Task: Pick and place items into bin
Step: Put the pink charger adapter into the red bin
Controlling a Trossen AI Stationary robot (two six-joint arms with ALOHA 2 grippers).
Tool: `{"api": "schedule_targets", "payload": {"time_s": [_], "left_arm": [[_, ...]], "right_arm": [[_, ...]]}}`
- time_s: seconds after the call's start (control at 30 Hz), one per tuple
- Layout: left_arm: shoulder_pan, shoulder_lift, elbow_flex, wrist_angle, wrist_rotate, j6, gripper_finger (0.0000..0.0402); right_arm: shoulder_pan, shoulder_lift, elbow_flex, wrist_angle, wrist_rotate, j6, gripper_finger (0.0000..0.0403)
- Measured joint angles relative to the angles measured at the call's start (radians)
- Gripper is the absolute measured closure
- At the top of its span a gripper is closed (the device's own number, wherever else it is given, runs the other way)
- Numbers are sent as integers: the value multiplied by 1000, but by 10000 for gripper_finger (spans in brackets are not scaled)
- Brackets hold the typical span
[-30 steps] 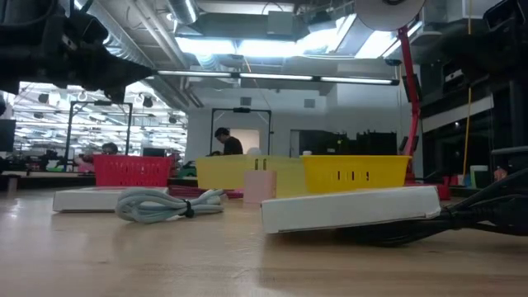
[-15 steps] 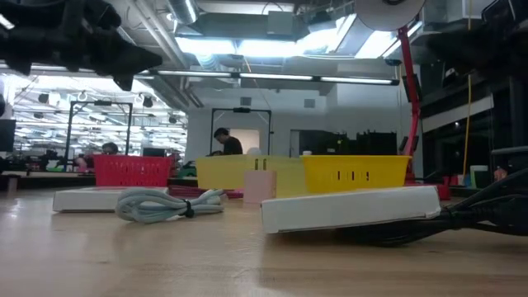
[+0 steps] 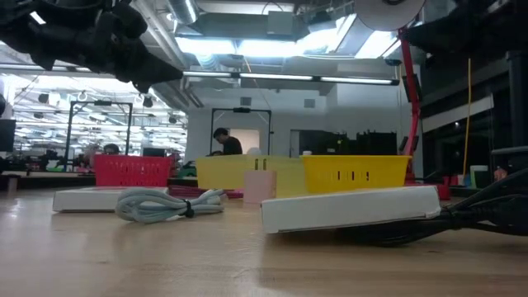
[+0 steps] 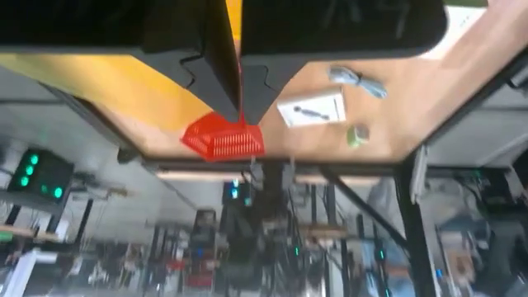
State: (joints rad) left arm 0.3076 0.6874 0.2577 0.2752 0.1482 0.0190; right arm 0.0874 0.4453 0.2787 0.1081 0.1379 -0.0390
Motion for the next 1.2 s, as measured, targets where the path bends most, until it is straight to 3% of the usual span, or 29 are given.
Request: {"api": "schedule_targets", "payload": {"time_s": [0.23, 0.33, 0.5, 0.8, 1.03, 1.2], "left_arm": [[-59, 62, 1, 4, -11, -47, 400], [-103, 97, 31, -35, -91, -61, 400], [-187, 195, 176, -280, -263, -87, 400], [-316, 371, 373, -422, -297, -88, 400], [-416, 503, 551, -605, -386, -113, 400], [-438, 609, 623, -612, -404, -98, 400]], "right_arm": [[-5, 169, 29, 75, -45, 3, 403], [-5, 215, 29, 157, -92, -48, 403], [-17, 267, 29, 207, -83, -99, 403], [-101, 334, 76, 207, -94, -130, 403], [-106, 395, 95, 188, -117, -154, 403], [-107, 413, 95, 203, -116, -183, 403]]}}
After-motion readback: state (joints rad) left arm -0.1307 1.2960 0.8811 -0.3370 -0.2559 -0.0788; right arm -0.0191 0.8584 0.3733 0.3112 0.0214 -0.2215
